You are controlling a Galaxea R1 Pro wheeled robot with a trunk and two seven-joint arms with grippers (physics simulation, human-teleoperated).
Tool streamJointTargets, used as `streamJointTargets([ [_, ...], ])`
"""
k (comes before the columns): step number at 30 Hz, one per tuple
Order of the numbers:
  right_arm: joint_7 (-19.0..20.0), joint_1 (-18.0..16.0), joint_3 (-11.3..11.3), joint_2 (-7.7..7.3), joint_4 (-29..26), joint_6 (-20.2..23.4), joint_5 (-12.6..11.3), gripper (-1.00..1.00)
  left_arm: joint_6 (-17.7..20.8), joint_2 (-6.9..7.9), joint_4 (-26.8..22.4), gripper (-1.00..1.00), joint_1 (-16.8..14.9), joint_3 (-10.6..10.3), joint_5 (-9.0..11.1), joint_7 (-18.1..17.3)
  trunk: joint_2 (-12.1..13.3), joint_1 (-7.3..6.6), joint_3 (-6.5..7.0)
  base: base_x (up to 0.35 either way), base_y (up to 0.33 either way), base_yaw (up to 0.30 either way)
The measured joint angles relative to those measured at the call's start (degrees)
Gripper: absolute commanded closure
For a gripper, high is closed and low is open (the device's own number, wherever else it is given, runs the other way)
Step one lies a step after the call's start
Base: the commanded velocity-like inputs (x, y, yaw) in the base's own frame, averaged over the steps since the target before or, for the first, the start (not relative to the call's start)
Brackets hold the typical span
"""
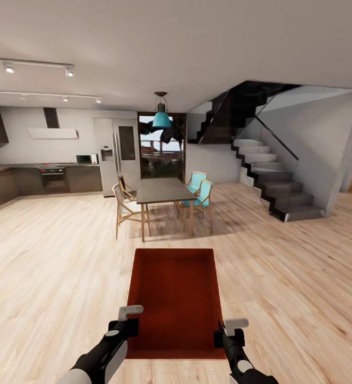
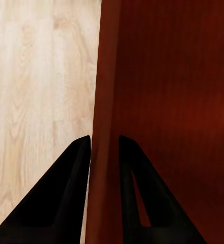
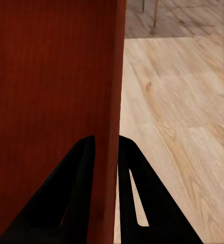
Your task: Move the two storage containers from the living room to the garage. In the garage, place one container on the floor and stack the other container on top of it (either order is fine).
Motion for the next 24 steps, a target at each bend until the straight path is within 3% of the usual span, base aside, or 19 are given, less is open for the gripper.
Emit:
streamJointTargets([
  [24,0.01,-0.01,-0.18,0.09,0.31,-0.04,0.06,1.00,-0.02,-0.02,0.17,1.00,-0.02,-0.05,-0.10,0.01,0.00,0.00,0.01,0.322,0.000,-0.286],
])
